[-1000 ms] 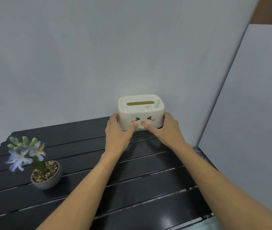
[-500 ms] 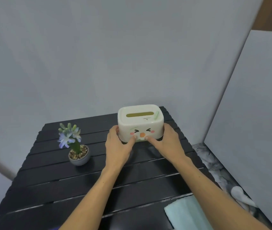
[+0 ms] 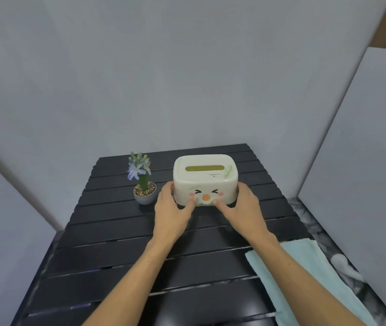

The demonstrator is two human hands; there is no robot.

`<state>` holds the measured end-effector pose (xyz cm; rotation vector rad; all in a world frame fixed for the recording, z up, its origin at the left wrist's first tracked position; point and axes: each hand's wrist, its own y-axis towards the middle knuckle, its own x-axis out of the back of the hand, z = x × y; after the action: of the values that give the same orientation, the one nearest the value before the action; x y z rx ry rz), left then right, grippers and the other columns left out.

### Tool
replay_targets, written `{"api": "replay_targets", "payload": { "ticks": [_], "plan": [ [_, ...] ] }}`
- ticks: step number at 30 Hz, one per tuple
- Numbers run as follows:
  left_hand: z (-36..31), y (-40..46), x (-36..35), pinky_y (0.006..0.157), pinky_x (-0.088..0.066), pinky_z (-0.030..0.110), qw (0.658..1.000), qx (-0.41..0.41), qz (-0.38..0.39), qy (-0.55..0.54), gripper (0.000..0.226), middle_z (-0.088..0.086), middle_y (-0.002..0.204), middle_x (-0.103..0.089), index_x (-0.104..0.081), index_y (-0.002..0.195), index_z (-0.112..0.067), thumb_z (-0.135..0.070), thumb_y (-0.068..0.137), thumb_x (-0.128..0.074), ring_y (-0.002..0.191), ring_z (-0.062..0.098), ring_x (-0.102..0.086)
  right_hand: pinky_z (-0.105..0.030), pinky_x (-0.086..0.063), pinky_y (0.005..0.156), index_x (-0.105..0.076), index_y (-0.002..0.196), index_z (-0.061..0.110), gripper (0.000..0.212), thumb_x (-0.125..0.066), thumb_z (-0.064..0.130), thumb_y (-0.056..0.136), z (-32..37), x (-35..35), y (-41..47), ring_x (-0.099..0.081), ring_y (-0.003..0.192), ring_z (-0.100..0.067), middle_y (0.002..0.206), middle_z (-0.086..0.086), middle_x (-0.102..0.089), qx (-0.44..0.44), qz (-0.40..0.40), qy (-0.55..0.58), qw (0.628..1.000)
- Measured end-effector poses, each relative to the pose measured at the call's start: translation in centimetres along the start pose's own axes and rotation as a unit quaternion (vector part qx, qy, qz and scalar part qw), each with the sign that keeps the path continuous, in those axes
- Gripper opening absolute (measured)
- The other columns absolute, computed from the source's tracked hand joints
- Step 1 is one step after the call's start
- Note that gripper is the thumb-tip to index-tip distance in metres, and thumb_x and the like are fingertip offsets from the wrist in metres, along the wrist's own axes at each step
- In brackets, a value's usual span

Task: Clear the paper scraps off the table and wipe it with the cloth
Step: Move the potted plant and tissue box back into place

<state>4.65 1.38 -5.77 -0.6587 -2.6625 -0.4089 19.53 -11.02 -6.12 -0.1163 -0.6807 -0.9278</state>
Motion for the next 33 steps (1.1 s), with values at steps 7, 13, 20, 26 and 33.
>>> {"api": "replay_targets", "payload": {
  "ticks": [7, 13, 20, 26, 33],
  "plan": [
    [0.4, -2.1, 2.2, 0.097, -0.054, 0.04, 1.0, 0.007, 0.006, 0.007, 0.07, -0.012, 0.13, -0.058, -0.044, 0.135, -0.032, -0.054, 0.075, -0.074, 0.117, 0.009, -0.058, -0.035, -0.053, 0.089, -0.047, 0.127, 0.021, 0.069, -0.079, 0.051, 0.073, 1.2, -0.1, -2.4, -0.055, 0.109, -0.016, 0.119, 0.003, -0.057, -0.007, 0.015, -0.008, 1.0],
    [-0.1, -3.4, 3.6, 0.099, -0.053, 0.04, 1.0, 0.018, 0.015, 0.008, 0.067, -0.007, 0.133, -0.058, -0.043, 0.139, -0.025, -0.04, 0.082, -0.076, 0.119, 0.011, -0.057, -0.03, -0.049, 0.086, -0.046, 0.126, 0.021, 0.065, -0.079, 0.045, 0.075, 2.0, 0.1, -3.9, -0.056, 0.107, -0.013, 0.117, 0.006, -0.056, -0.017, 0.023, -0.021, 0.999],
    [-0.4, -4.3, 4.4, 0.098, -0.053, 0.031, 0.999, 0.026, 0.026, 0.012, 0.068, -0.005, 0.136, -0.056, -0.042, 0.141, -0.021, -0.036, 0.084, -0.076, 0.12, 0.011, -0.057, -0.024, -0.046, 0.081, -0.047, 0.127, 0.021, 0.063, -0.079, 0.041, 0.077, 2.4, 0.5, -4.6, -0.055, 0.105, -0.012, 0.117, 0.006, -0.056, -0.017, 0.038, -0.02, 0.999],
    [-0.7, -4.4, 4.9, 0.101, -0.05, 0.034, 1.0, 0.004, 0.02, 0.023, 0.07, -0.01, 0.135, -0.056, -0.039, 0.143, -0.026, -0.042, 0.084, -0.074, 0.121, 0.009, -0.055, -0.027, -0.052, 0.085, -0.045, 0.13, 0.026, 0.068, -0.074, 0.056, 0.076, 2.1, 1.0, -4.5, -0.057, 0.108, -0.011, 0.123, 0.008, -0.059, -0.012, 0.038, -0.008, 0.999],
    [-1.3, -3.5, 5.4, 0.102, -0.05, 0.041, 0.999, -0.009, 0.026, 0.02, 0.091, -0.014, 0.141, -0.049, -0.022, 0.152, -0.035, -0.044, 0.08, -0.076, 0.125, 0.013, -0.053, -0.041, -0.053, 0.097, -0.027, 0.144, 0.044, 0.086, -0.071, 0.061, 0.072, 3.1, 2.2, -3.7, -0.054, 0.119, -0.011, 0.137, 0.014, -0.051, 0.034, 0.047, 0.01, 0.998]
  ]
}}
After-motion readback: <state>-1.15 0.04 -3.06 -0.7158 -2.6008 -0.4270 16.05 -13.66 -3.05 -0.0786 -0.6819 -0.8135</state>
